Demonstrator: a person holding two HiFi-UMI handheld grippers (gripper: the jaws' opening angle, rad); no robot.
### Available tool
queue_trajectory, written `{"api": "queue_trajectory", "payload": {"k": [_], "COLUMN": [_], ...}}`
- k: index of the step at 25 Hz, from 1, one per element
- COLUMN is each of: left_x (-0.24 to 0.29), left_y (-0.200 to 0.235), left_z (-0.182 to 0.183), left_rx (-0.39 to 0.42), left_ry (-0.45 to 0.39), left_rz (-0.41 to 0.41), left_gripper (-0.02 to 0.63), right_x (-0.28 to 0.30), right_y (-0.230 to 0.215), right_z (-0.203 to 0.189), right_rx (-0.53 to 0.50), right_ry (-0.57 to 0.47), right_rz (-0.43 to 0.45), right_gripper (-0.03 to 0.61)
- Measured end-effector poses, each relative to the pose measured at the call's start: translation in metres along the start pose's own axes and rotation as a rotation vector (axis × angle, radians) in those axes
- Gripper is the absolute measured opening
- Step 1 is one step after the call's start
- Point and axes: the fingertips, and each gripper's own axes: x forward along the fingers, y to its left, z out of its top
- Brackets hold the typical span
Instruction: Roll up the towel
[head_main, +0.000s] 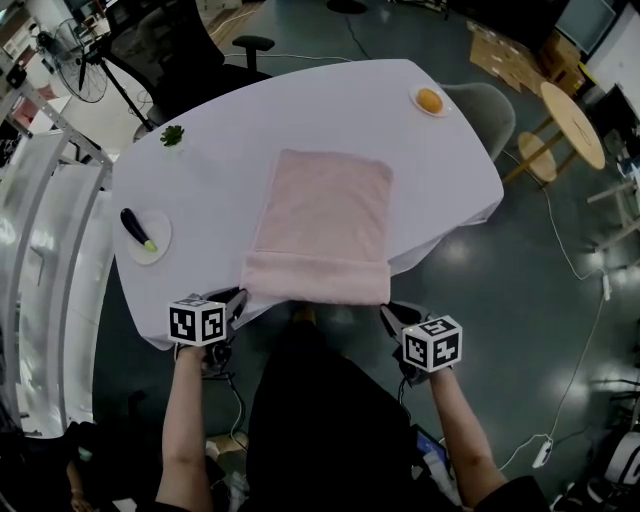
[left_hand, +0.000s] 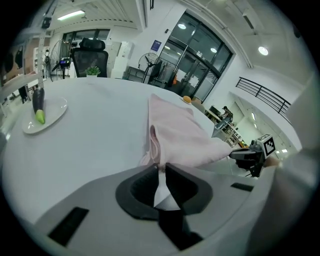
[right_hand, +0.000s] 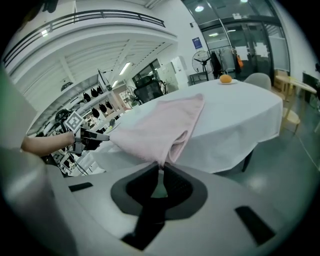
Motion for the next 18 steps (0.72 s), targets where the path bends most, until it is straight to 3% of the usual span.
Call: {"api": "queue_trajectory", "payload": {"k": [6, 13, 18], "left_x": [-0.003, 0.002, 0.019], "left_y": [-0.003, -0.002, -0.002], "left_z": [0.016, 0.058, 0.087], "left_rx": [-0.002, -0.020, -0.028], "left_ry": [-0.022, -0.051, -0.053], "left_rz": [0.003, -0.019, -0.039], "left_gripper": [0.058, 0.060, 0.058], "right_x": [-0.003, -0.001, 0.004], "right_y": [-0.001, -0.010, -0.026], "right_z": [0.015, 0.043, 0.066], "right_rx": [0.027, 0.160, 0.178], "right_ry": [-0.015, -0.052, -0.058], "right_rz": [-0.001, 0.020, -0.019], "right_gripper": [0.043, 0.043, 0.041]}}
